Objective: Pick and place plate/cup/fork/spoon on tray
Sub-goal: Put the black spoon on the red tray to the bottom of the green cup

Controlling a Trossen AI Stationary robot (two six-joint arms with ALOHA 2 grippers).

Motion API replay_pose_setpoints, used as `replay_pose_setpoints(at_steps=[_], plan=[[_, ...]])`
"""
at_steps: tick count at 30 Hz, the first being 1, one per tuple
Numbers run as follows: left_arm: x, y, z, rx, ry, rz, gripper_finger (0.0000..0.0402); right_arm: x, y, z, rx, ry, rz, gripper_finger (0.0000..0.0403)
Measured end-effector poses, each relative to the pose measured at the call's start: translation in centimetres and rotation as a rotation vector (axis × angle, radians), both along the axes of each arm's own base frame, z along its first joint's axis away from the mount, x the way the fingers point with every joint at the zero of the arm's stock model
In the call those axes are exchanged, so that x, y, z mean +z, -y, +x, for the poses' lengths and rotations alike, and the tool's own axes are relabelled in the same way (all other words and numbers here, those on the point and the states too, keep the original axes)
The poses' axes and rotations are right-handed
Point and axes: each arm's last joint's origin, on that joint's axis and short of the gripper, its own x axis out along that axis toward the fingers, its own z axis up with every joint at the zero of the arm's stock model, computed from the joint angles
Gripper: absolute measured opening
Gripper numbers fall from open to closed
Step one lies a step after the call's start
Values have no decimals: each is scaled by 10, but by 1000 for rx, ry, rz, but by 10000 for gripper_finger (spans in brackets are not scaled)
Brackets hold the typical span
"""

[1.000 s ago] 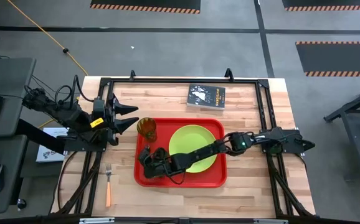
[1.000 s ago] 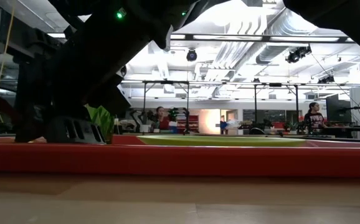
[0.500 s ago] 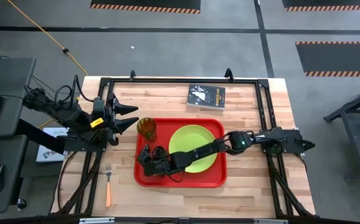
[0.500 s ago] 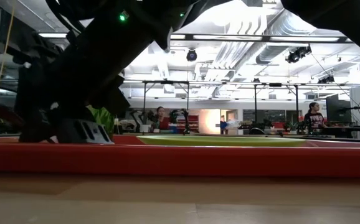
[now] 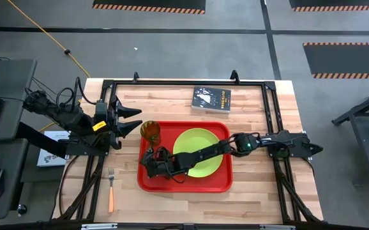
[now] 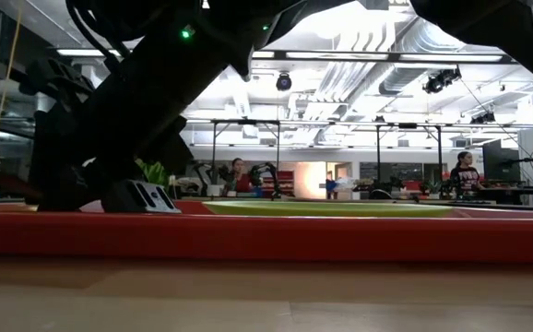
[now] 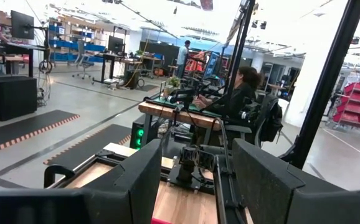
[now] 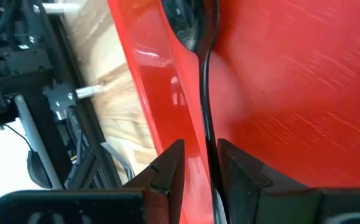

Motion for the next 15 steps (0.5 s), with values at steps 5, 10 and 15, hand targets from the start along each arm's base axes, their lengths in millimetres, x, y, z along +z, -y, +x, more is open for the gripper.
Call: replay_pose_setpoints(at_steps=[5, 10, 15], plan=[[0, 0, 0, 0, 0, 0, 188, 0, 1, 0, 9, 2, -51, 83], [0, 0, 0, 0, 0, 0, 188, -1, 0, 1, 68, -5, -97, 83], [0, 0, 0, 0, 1, -1, 188, -1, 2, 2, 98, -6, -99, 83]])
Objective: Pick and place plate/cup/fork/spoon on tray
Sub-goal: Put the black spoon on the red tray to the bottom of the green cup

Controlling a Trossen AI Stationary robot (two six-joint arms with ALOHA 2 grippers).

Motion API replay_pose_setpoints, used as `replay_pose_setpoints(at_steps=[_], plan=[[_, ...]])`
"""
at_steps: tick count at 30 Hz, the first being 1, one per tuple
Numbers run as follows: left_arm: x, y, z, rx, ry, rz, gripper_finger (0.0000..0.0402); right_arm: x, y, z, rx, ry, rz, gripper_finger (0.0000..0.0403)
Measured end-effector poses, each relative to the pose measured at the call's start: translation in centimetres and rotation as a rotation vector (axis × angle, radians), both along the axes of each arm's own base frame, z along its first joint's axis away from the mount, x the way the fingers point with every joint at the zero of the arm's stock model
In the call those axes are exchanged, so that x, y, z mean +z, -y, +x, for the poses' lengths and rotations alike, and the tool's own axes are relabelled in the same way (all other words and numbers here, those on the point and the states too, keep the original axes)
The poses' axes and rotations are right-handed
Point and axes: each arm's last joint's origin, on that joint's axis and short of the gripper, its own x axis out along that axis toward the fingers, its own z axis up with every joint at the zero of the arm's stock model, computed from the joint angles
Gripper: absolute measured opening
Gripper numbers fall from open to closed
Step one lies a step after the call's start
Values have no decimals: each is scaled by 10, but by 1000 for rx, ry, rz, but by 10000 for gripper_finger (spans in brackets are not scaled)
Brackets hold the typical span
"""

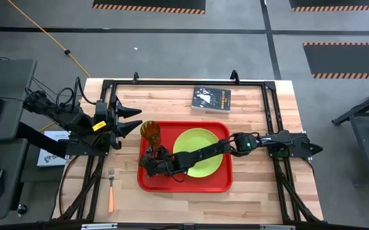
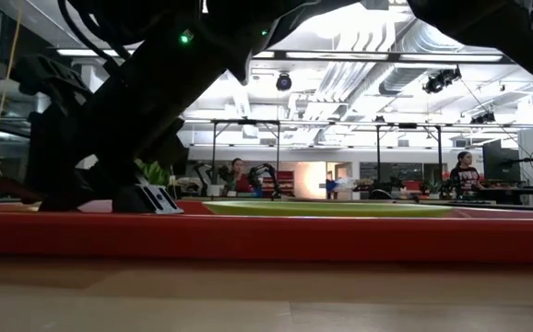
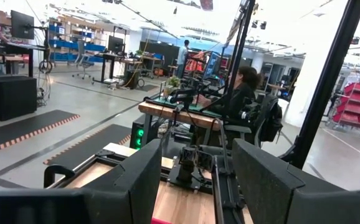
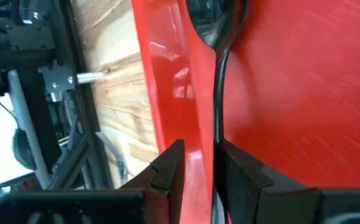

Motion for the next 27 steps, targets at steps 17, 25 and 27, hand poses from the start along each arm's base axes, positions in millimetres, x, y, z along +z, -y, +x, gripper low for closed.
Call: replay_pose_setpoints(at_steps=[17, 25, 27], plan=[[0, 0, 0, 0, 0, -1, 188, -1, 0, -1, -44, -1, 25, 189], [0, 0, 0, 0, 0, -1, 188, 4, 1, 1, 38, 11, -42, 294], [0, 0, 0, 0, 1, -1, 188, 6, 1, 2, 66, 15, -75, 302]])
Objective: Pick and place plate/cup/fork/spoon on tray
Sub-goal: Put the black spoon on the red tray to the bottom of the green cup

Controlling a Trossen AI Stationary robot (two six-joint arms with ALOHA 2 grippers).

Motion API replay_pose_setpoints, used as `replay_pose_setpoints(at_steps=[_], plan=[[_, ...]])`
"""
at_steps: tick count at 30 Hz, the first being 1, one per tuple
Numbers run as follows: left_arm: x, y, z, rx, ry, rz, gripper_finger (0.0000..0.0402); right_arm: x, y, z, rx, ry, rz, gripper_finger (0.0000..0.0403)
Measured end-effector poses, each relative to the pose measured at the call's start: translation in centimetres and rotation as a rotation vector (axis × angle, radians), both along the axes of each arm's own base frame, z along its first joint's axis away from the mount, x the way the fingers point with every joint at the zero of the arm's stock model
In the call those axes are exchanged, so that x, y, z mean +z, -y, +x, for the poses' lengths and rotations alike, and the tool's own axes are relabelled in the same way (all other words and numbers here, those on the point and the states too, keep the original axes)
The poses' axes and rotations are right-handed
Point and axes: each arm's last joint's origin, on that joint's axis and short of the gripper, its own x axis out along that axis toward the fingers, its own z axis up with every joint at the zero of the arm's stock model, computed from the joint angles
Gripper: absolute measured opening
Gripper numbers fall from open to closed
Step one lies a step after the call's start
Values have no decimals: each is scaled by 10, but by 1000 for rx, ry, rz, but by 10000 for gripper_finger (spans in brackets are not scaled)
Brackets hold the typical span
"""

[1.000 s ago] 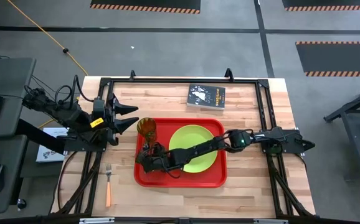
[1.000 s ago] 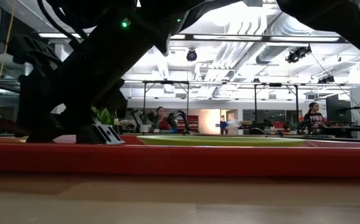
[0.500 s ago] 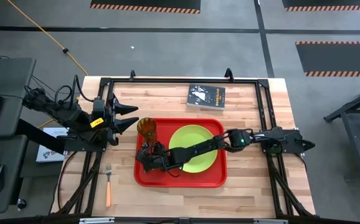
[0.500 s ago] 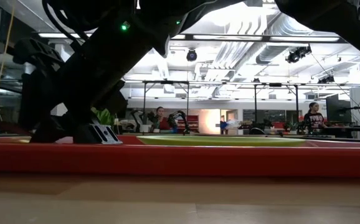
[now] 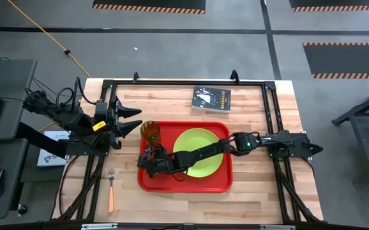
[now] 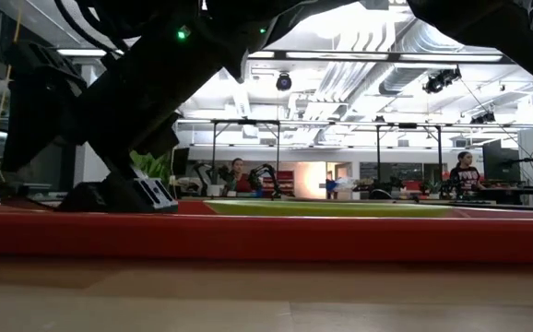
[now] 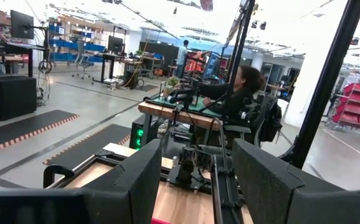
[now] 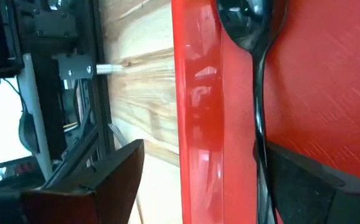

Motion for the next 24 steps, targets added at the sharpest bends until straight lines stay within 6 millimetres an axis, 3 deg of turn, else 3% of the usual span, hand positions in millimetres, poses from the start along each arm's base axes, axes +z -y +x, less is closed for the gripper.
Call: replay_pose_setpoints(at_steps=[10, 24], plan=[[0, 0, 0, -3, 5, -25, 188, 20, 5, -7, -12, -179, -11, 305], [0, 0, 0, -3, 5, -26, 188, 21, 4, -9, -19, -201, 13, 305]])
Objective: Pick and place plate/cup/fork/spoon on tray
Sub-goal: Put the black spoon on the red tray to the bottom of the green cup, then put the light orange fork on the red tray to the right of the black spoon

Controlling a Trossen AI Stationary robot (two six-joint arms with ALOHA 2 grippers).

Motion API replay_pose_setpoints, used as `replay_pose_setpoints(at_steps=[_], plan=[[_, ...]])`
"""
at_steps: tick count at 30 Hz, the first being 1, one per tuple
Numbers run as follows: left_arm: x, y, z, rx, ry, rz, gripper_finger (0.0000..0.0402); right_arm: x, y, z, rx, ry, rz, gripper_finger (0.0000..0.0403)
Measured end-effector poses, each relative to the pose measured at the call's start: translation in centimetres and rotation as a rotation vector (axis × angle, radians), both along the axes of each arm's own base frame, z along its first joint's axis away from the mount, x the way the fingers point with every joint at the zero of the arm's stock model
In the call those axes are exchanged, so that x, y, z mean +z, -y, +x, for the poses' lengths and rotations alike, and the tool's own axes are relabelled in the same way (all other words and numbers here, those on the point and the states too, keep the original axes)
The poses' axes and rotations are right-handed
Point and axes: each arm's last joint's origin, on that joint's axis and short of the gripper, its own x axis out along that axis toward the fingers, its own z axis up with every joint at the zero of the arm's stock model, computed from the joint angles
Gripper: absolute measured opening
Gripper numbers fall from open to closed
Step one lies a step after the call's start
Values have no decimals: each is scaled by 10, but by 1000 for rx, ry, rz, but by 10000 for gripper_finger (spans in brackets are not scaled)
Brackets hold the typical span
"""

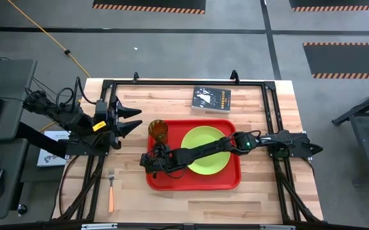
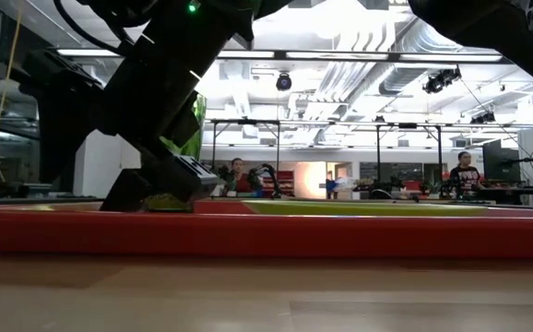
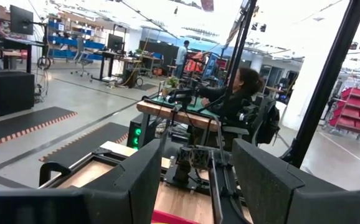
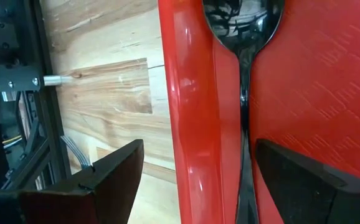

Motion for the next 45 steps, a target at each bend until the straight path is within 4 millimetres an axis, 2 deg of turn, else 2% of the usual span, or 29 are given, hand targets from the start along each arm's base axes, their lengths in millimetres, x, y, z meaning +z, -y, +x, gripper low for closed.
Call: replay_pose_setpoints(at_steps=[15, 19, 25, 30, 33, 38, 40, 45], plan=[[0, 0, 0, 0, 0, 1, 188, 0, -4, -1, 8, -2, 1, 305], [0, 0, 0, 0, 0, 1, 188, 8, -4, -4, 19, -10, -18, 305], [0, 0, 0, 0, 0, 1, 188, 45, -2, -13, 104, -7, -102, 305], [0, 0, 0, 0, -1, 2, 188, 81, -8, -24, 313, 3, -194, 305], [0, 0, 0, 0, 0, 1, 188, 108, -12, -36, 403, 18, -244, 305], [0, 1, 0, -18, -3, 4, 188, 141, -20, -57, 425, -2, -381, 305], [-1, 4, 0, -103, -2, -9, 188, 154, -21, -67, 439, -12, -418, 305], [-6, 14, 1, -466, -35, 12, 188, 172, -22, -82, 590, -46, -476, 305]])
